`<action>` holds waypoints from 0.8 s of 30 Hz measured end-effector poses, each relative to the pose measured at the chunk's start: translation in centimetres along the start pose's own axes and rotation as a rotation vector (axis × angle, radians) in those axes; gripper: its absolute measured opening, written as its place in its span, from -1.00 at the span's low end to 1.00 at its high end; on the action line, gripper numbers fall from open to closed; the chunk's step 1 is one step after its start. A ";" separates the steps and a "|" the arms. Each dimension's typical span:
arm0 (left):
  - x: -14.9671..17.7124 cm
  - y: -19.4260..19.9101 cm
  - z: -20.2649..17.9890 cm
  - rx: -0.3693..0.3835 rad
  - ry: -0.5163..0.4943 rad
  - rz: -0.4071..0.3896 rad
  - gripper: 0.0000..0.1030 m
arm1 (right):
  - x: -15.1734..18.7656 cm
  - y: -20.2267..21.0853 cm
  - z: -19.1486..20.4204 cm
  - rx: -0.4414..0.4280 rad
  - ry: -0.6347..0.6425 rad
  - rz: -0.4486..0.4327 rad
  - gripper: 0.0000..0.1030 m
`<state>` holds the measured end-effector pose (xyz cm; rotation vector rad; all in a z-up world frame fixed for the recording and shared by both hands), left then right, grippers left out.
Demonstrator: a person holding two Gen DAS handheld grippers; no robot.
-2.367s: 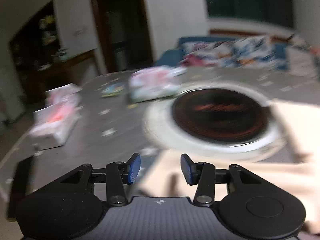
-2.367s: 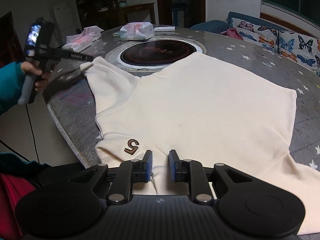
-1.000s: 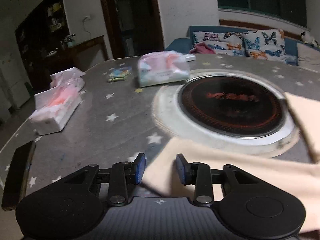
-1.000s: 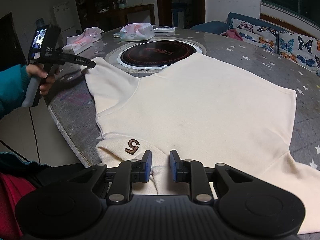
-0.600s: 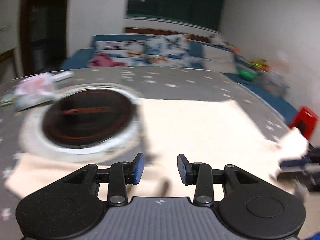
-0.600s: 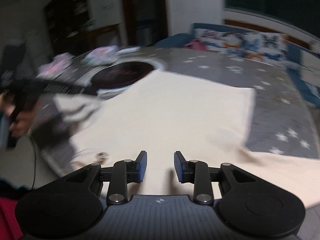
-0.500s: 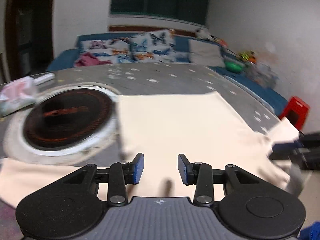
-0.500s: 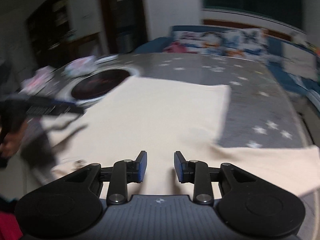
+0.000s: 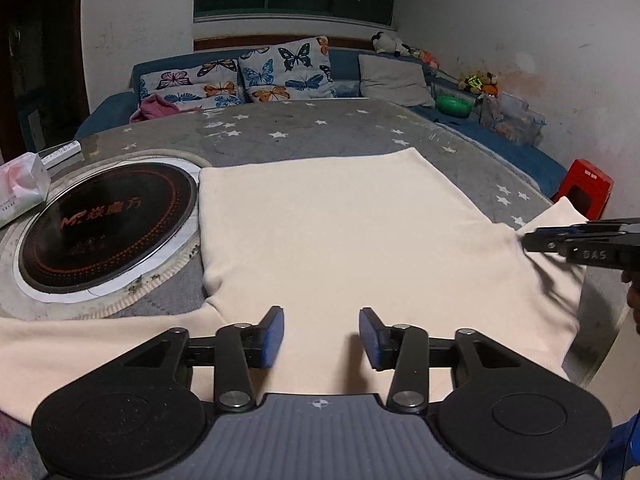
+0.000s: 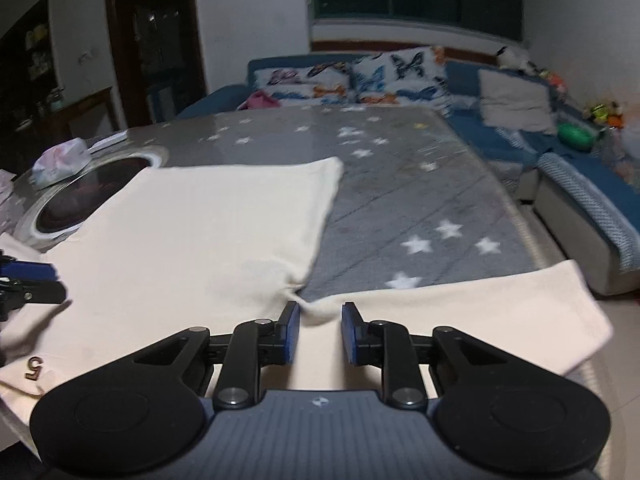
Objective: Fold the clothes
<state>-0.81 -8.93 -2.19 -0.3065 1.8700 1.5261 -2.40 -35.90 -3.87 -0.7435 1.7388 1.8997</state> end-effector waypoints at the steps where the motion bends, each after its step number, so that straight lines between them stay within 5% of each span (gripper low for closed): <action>1: -0.1 0.0 -0.2 0.006 -0.005 -0.003 -0.12 | 0.1 0.2 -0.8 0.016 -0.020 -0.005 -0.57; 11: -0.7 -0.2 -4.3 0.083 -0.081 -0.006 -0.04 | 2.8 2.1 -13.2 0.246 -0.353 -0.020 -0.54; 24: -0.8 -0.8 -8.9 0.142 -0.181 0.000 0.05 | 3.7 1.4 -17.8 0.220 -0.514 -0.067 -0.54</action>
Point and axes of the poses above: each gripper's, at about its wrist camera, not at the fingertips, and y roughly against the way its jaws point, z to its left, x to its underside, the point moved 8 cm from there along -y, roughly the way its jaws point, and after that the axes turned 9 degrees about z, right-handed, at the moved point
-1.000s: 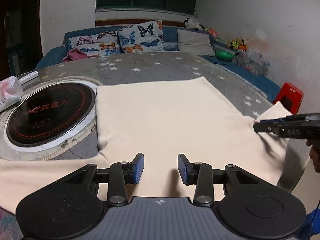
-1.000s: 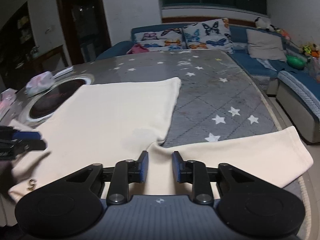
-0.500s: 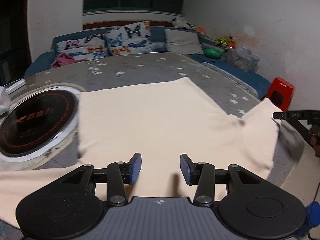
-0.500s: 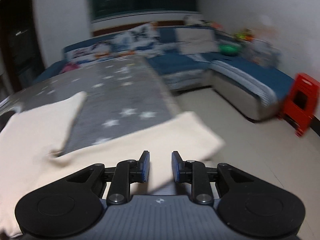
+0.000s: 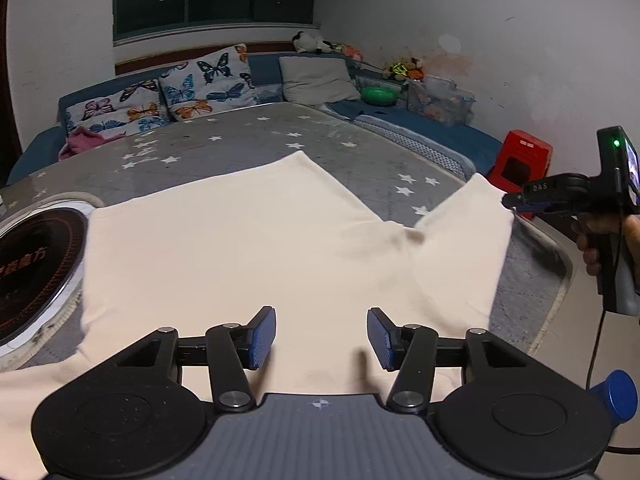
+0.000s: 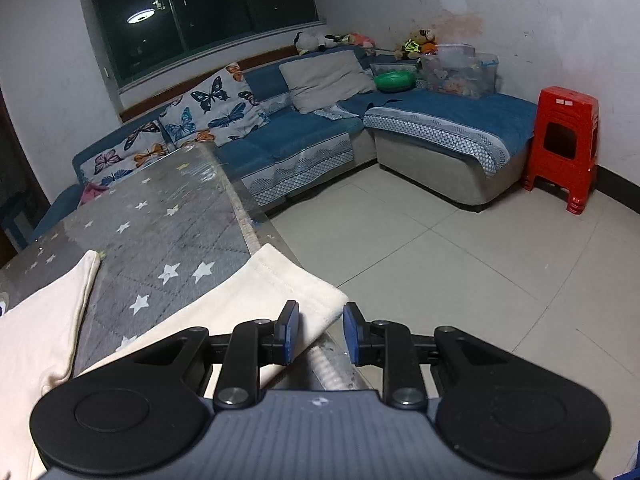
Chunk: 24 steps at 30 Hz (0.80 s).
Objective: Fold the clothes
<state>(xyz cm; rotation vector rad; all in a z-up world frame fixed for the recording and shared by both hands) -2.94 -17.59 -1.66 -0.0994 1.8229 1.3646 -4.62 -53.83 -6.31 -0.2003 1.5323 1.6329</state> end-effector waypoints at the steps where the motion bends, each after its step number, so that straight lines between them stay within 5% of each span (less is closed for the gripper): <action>1: 0.0 -0.1 -0.2 0.005 -0.005 0.002 0.05 | -0.1 -0.1 0.1 -0.001 0.004 -0.001 -0.55; 6: -0.1 -0.5 -1.6 0.022 -0.039 0.007 0.05 | -0.3 -0.1 0.7 -0.007 0.043 -0.010 -0.85; 17: 0.1 -1.9 -4.0 0.046 -0.106 0.018 0.05 | -1.7 4.6 1.9 -0.019 0.103 -0.098 -0.89; 24: 0.5 -3.1 -5.4 0.040 -0.158 0.011 0.11 | -3.4 8.5 5.4 -0.109 0.167 -0.150 -0.89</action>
Point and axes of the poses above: each gripper's, at about its wrist camera, not at the fingertips, and y roughly against the way its jaws point, z to its left, x to its underside, the point moved 8 cm from there along -y, roughly the way its jaws point, and after that the axes turned 9 degrees about z, right-handed, at the moved point
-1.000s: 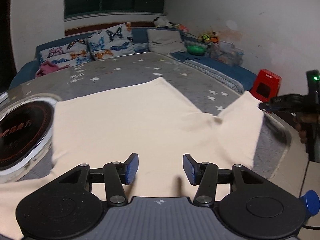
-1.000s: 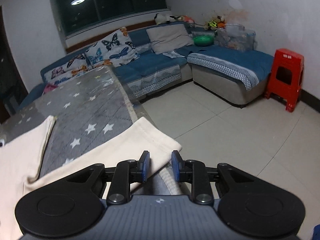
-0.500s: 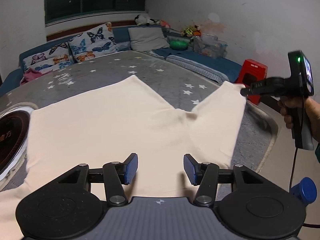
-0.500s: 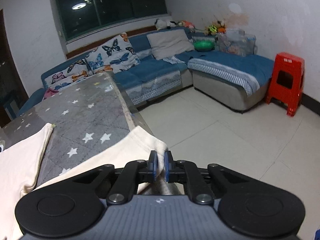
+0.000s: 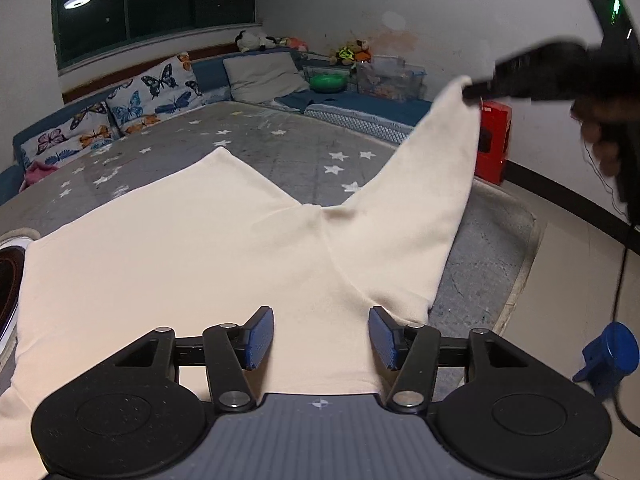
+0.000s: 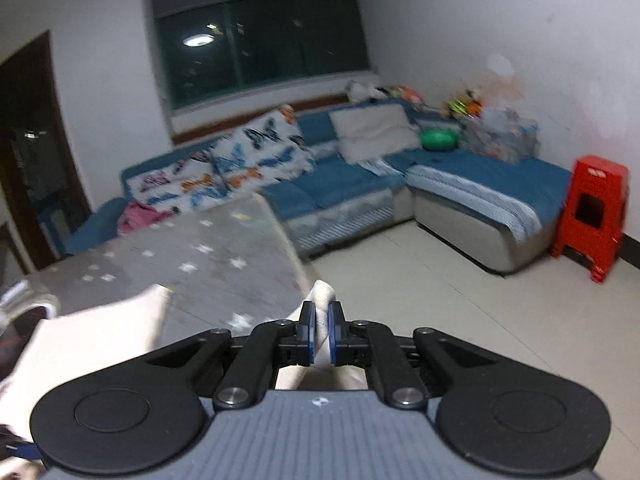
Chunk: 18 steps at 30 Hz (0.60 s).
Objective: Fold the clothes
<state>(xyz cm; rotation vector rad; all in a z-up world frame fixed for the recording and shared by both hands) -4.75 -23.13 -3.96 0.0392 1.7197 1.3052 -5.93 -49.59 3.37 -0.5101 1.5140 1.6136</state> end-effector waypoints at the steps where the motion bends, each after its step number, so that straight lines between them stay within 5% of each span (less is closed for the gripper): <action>1: 0.0 0.2 0.2 0.000 0.006 -0.003 0.11 | -0.4 0.5 0.9 -0.022 0.015 -0.007 -0.89; 9: 0.8 4.3 5.0 -0.067 0.119 -0.071 0.29 | -2.9 3.8 9.9 -0.238 0.170 -0.032 -0.89; 18: 4.9 9.4 12.3 -0.197 0.317 -0.117 0.32 | 0.1 2.8 22.7 -0.486 0.389 0.074 -0.89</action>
Point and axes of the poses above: each gripper's, at about its wrist camera, not at the fingertips, and y roughly against the way its jaws point, z to its left, x to its underside, the point moved 8 cm from there along -y, roughly the way its jaws point, and after that the axes turned 9 degrees about z, right-handed, at the moved point
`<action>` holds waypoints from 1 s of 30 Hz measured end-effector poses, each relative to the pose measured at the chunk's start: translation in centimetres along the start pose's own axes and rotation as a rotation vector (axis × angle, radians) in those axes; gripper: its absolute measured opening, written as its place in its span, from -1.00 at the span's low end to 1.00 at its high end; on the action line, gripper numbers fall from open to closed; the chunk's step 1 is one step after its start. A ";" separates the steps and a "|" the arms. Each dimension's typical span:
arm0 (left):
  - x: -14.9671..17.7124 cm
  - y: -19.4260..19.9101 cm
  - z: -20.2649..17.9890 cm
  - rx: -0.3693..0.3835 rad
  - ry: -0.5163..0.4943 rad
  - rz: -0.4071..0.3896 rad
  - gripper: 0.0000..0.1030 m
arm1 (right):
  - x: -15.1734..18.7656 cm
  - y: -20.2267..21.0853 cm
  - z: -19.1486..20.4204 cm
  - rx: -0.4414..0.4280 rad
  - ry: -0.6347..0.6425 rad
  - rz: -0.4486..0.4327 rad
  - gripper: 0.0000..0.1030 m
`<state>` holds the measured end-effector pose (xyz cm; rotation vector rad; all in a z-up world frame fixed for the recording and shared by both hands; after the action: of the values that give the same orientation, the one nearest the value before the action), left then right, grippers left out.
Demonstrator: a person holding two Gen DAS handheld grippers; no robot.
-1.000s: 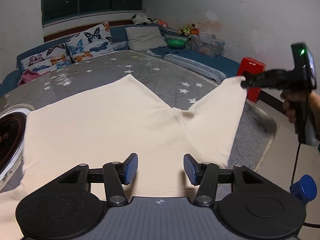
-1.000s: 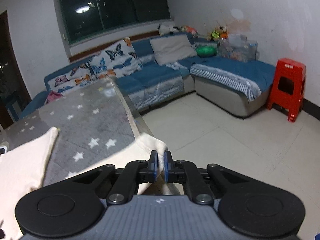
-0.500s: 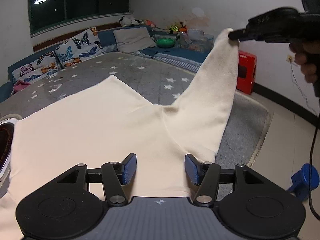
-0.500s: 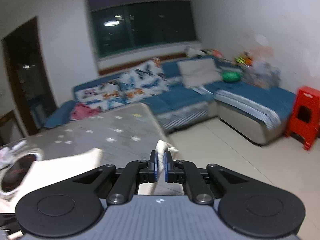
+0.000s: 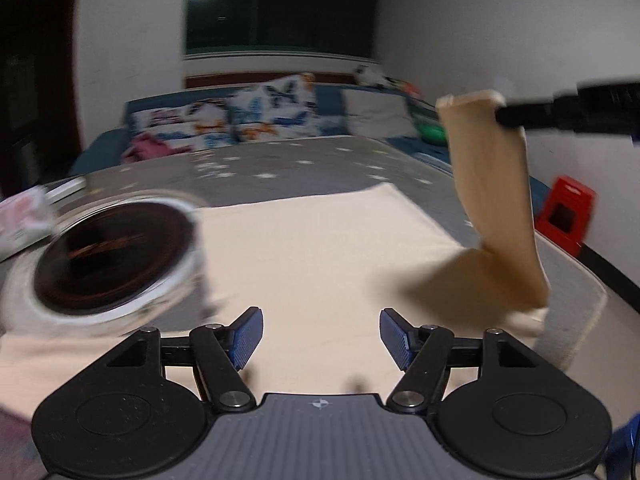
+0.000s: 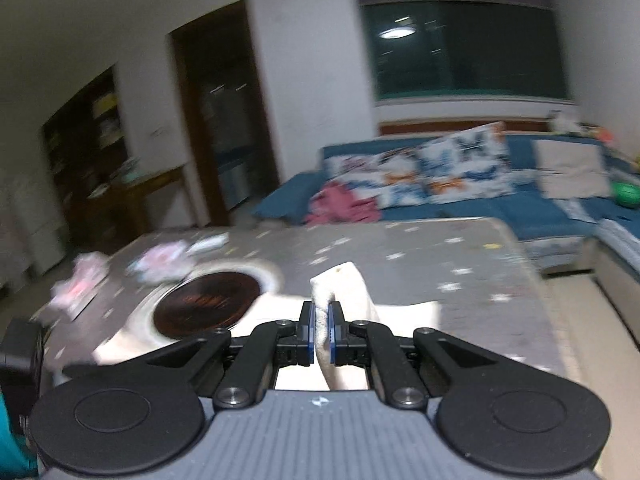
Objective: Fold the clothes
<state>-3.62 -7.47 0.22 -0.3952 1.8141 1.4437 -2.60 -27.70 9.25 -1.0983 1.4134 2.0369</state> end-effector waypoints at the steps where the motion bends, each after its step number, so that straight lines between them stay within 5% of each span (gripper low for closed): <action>1: 0.2 0.4 0.9 -0.014 0.021 -0.003 0.32 | 0.1 -1.0 1.1 -0.019 0.023 0.021 -0.89; 14: 2.2 2.3 4.6 -0.077 0.110 0.003 0.32 | 5.8 -7.3 10.9 -0.216 0.227 0.247 -0.80; 22: 1.2 2.1 2.7 -0.027 0.063 -0.018 0.27 | 6.0 -4.1 5.6 -0.077 0.209 0.241 -0.70; 30: 0.0 -0.5 -1.5 0.077 -0.035 0.007 -0.23 | 11.1 -3.0 -0.4 0.052 0.141 0.354 -0.70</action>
<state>-3.87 -9.03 -0.05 -0.3236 1.8380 1.3726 -6.91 -27.93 -1.35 -1.0460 1.8323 2.1768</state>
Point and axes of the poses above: each gripper's, at about its wrist camera, not at the fingertips, and y roughly against the way its jaws point, z to its left, x to its underside, the point moved 8 cm from there along -y, roughly the way its jaws point, and after that the axes turned 9 degrees about z, right-handed, at the moved point
